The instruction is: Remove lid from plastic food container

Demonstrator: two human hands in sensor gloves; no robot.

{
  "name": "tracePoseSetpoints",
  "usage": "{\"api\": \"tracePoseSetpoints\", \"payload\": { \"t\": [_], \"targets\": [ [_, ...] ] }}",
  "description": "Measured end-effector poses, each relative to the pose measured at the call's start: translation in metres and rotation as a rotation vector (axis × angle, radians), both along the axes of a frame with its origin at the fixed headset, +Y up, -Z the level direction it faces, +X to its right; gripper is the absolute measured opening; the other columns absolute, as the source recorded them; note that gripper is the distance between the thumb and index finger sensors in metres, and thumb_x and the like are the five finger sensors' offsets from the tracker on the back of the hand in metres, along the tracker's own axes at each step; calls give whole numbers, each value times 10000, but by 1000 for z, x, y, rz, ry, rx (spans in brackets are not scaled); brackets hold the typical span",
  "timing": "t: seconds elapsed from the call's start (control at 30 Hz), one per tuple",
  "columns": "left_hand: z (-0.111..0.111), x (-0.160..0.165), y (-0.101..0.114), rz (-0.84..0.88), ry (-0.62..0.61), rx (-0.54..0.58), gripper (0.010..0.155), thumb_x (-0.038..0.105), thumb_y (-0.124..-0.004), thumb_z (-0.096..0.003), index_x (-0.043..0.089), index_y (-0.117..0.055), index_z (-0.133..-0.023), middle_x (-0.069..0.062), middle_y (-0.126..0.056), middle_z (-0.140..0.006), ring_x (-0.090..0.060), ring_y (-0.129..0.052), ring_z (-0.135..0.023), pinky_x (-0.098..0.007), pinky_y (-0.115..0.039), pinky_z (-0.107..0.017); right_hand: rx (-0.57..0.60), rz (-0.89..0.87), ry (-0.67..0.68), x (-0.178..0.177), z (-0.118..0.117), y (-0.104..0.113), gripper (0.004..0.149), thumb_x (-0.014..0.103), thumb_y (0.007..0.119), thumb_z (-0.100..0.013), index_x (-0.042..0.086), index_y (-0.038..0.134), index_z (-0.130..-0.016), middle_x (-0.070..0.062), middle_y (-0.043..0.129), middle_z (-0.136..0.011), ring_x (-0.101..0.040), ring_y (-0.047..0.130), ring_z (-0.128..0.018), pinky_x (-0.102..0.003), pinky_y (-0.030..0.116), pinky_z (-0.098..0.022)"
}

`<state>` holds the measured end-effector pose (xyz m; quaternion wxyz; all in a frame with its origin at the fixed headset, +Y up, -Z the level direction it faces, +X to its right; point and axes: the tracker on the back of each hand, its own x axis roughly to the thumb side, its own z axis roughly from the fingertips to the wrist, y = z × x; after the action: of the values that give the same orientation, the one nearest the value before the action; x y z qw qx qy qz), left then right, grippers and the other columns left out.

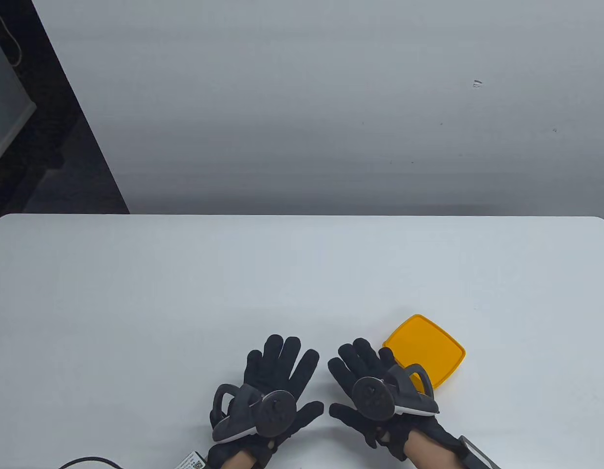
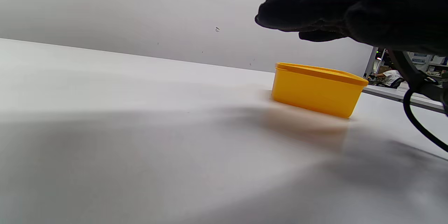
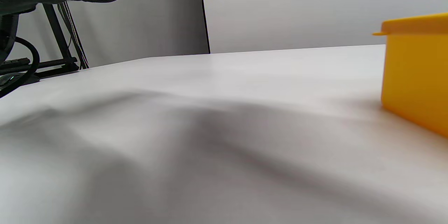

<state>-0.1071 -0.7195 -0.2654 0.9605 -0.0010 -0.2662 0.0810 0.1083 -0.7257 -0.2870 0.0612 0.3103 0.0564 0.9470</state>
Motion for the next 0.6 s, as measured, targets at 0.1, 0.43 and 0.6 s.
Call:
{"api": "tracePoseSetpoints", "payload": {
  "t": [0.1, 0.43, 0.6],
  "targets": [
    [0, -1, 1, 13, 8, 9, 827, 748, -547, -483, 388, -191, -1136, -100, -222, -1253, -443, -190, -1148, -684, -332, -756, -5, -8, 2, 0, -1, 0, 811, 635, 563, -449, 173, 313, -1068, -152, 210, -1101, -451, 211, -1043, -701, 273, -653],
    [3, -4, 4, 35, 33, 33, 815, 736, -557, -483, 380, -228, -1138, -101, -279, -1252, -446, -242, -1148, -680, -360, -754, -12, -116, -38, 11, -2, 11, 830, 637, 582, -447, 144, 321, -1062, -162, 255, -1098, -458, 248, -1039, -695, 300, -654],
    [4, -8, 8, 52, 55, 42, 813, 734, -558, -483, 377, -237, -1139, -102, -301, -1252, -448, -263, -1149, -678, -373, -754, 57, -227, -96, 29, -1, 38, 843, 642, 590, -448, 134, 322, -1063, -170, 260, -1098, -463, 250, -1039, -693, 303, -656]
  ]
}}
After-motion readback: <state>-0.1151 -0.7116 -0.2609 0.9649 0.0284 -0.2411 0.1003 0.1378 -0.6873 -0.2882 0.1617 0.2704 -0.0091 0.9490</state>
